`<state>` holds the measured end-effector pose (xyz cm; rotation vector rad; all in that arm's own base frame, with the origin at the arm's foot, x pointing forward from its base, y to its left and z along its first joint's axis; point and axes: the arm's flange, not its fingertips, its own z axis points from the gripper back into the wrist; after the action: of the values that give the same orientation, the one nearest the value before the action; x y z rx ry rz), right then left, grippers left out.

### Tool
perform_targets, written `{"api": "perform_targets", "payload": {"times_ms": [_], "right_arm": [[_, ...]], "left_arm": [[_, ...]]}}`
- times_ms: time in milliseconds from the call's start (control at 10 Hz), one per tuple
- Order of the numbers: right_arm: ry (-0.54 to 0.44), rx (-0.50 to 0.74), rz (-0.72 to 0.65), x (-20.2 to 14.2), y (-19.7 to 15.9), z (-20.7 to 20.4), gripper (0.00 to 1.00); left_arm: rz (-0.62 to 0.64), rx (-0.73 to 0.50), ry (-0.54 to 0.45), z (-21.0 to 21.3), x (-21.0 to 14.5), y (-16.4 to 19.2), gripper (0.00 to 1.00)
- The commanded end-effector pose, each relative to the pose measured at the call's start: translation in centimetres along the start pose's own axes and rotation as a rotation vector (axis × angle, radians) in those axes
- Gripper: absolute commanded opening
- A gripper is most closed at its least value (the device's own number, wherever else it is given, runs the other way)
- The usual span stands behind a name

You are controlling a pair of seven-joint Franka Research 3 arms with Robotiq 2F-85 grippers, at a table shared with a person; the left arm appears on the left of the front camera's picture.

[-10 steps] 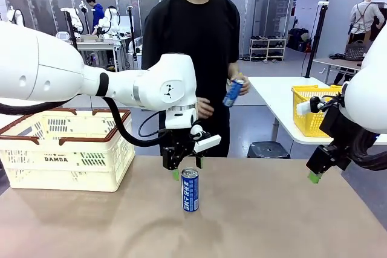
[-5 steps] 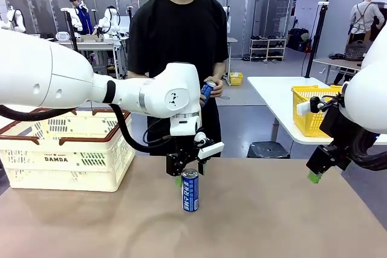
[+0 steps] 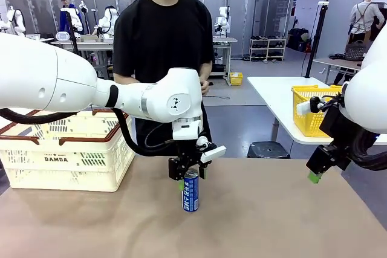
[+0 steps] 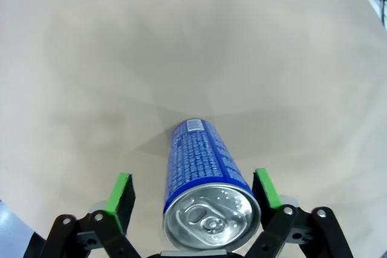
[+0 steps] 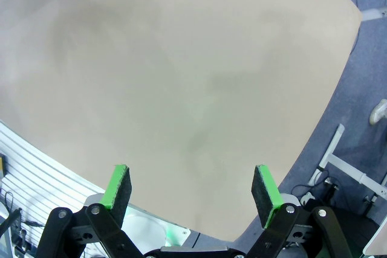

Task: Place the drinks into the Shopping basket.
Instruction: Pick up one drink and place it into the Shopping basket.

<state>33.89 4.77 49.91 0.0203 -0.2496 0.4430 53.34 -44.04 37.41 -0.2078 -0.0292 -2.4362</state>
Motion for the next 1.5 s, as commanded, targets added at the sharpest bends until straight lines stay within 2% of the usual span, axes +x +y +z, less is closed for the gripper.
{"api": "perform_targets", "payload": {"times_ms": [0, 100, 600, 700, 800, 900, 1000, 1300, 1400], "right_arm": [[0.0, 0.008, 0.002, -0.2, 0.0, -0.1, 1.0], [0.0, 0.008, 0.002, -0.2, 0.0, -0.1, 1.0], [0.0, 0.008, 0.002, -0.2, 0.0, -0.1, 1.0], [0.0, 0.008, 0.002, -0.2, 0.0, -0.1, 1.0], [0.0, 0.008, 0.002, -0.2, 0.0, -0.1, 1.0], [0.0, 0.008, 0.002, -0.2, 0.0, -0.1, 1.0], [0.0, 0.008, 0.002, -0.2, 0.0, -0.1, 1.0], [0.0, 0.008, 0.002, -0.2, 0.0, -0.1, 1.0], [0.0, 0.008, 0.002, -0.2, 0.0, -0.1, 1.0]], "left_arm": [[0.013, 0.034, 0.013, -0.2, 0.2, -0.1, 0.82], [0.016, 0.034, 0.01, -0.3, 0.2, -0.1, 0.7], [0.007, 0.011, 0.016, -0.3, 0.6, -0.5, 0.24], [0.0, 0.007, 0.018, -0.2, 0.9, -0.6, 0.12], [-0.002, 0.007, 0.018, 0.0, 1.2, -0.7, 0.05], [0.01, -0.007, 0.022, 0.2, 1.6, -0.6, 0.0], [0.034, -0.028, 0.016, 0.5, 1.9, -0.6, 0.0], [0.051, 0.021, 0.004, 3.1, 2.9, -0.9, 0.0], [0.067, 0.03, 0.027, 4.5, 3.3, -1.2, 0.0]]}}
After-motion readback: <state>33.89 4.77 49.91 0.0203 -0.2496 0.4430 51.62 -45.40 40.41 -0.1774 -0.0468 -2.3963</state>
